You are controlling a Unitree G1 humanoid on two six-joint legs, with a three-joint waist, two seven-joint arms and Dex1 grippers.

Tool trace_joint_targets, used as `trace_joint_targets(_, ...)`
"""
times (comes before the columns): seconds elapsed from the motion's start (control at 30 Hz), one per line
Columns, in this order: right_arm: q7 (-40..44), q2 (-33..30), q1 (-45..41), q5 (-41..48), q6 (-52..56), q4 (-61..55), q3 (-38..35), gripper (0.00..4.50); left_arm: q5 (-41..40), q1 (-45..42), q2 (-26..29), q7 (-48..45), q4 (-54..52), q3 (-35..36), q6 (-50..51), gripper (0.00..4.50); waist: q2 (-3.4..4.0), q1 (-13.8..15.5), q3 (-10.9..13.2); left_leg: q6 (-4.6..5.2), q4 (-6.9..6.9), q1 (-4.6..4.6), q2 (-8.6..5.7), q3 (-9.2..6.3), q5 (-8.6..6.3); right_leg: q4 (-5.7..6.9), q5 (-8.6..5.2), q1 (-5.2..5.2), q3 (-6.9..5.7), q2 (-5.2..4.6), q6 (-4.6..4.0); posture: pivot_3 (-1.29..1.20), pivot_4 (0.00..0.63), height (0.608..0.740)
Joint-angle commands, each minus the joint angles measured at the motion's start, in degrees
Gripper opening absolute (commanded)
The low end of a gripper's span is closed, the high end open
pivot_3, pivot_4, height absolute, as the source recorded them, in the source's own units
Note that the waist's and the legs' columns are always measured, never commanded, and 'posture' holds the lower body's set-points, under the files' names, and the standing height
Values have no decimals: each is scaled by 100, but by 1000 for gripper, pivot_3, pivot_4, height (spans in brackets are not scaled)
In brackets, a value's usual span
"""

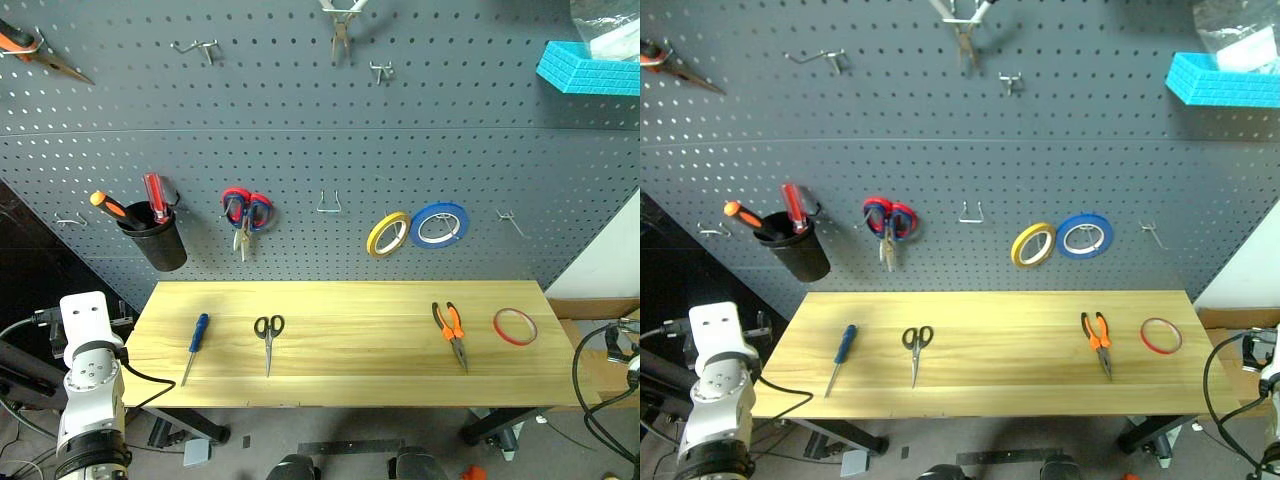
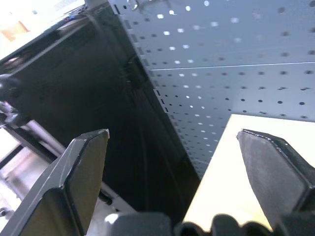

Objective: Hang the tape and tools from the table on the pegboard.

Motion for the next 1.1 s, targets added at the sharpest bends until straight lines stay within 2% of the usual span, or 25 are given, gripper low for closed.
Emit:
trace_joint_targets(0.03, -14, -62, -30, 73, -111, -113, -79, 4500, 101, 80, 120, 172, -38, 145, -179, 4451, 0, 2, 0, 0, 0, 0, 0, 0, 0, 0, 0, 0, 0, 0, 0, -18, 34, 740)
trace_joint_targets(0.17, 26, -49, -47, 53, -135, -135, -46, 4500, 186, 166, 137, 228, -93, 109, -382, 4451, -1, 11, 0, 0, 0, 0, 0, -1, 0, 0, 0, -1, 0, 0, 0, -13, 36, 740)
trace_joint_targets(0.33, 360, 38, -61, 226, -32, -292, -89, 4500, -51, 278, -19, 33, -499, 121, 164, 4451, -1, 15, 1, 0, 0, 0, 0, -1, 0, 1, 0, 1, -1, 0, 0, -6, 43, 740)
trace_joint_targets(0.47, 795, 124, 250, 143, 114, -962, 169, 4500, -265, 464, -262, -422, -1333, -137, 633, 4451, -8, 9, 21, 0, 0, -2, 0, -1, 0, 1, 0, 1, -1, 0, 0, -30, 66, 740)
trace_joint_targets(0.6, 1262, 237, 714, 331, 573, -2212, 274, 4500, -474, 539, -463, -886, -2204, -433, 1262, 4451, 4, 11, 53, 0, 4, -20, 5, -2, 0, 2, 0, 1, -3, -1, 0, -53, 88, 740)
trace_joint_targets(0.73, 1672, 403, 1374, 570, 1446, -4226, 550, 4500, -311, 425, -386, -1831, -2885, -1373, 1207, 4451, 30, 18, 143, -2, 21, -68, 8, -8, 1, 5, 1, -18, -16, 1, -1, -84, 118, 740)
trace_joint_targets(0.83, 1695, 471, 1635, 701, 2188, -5132, 605, 4500, -134, 295, -254, -2281, -3065, -1838, 1268, 4451, 35, 12, 234, -3, 30, -87, 8, -5, 2, 6, 3, -33, -14, 0, -2, -103, 146, 740)
trace_joint_targets(0.97, 1670, 408, 1667, 753, 3364, -5991, 757, 4500, -696, -60, -173, -3536, -3588, -2429, 1641, 4451, 43, -14, 401, -2, 27, -110, 9, -2, 2, 7, 6, -63, -13, 2, -7, -125, 181, 740)
trace_joint_targets(1.03, 1739, 316, 1560, 783, 3961, -6259, 851, 4500, -1064, -352, -147, -4270, -3816, -2737, 1910, 4451, 52, -48, 453, -6, 35, -174, 13, -4, 6, 17, 11, -124, -15, 2, -14, -134, 201, 740)
trace_joint_targets(1.1, 1764, 258, 1438, 785, 4418, -6416, 917, 4500, -1310, -600, -77, -4855, -3938, -2966, 2104, 4451, 49, -75, 553, -23, 38, -186, 14, -1, 17, 19, 13, -134, -15, -2, -15, -145, 222, 740)
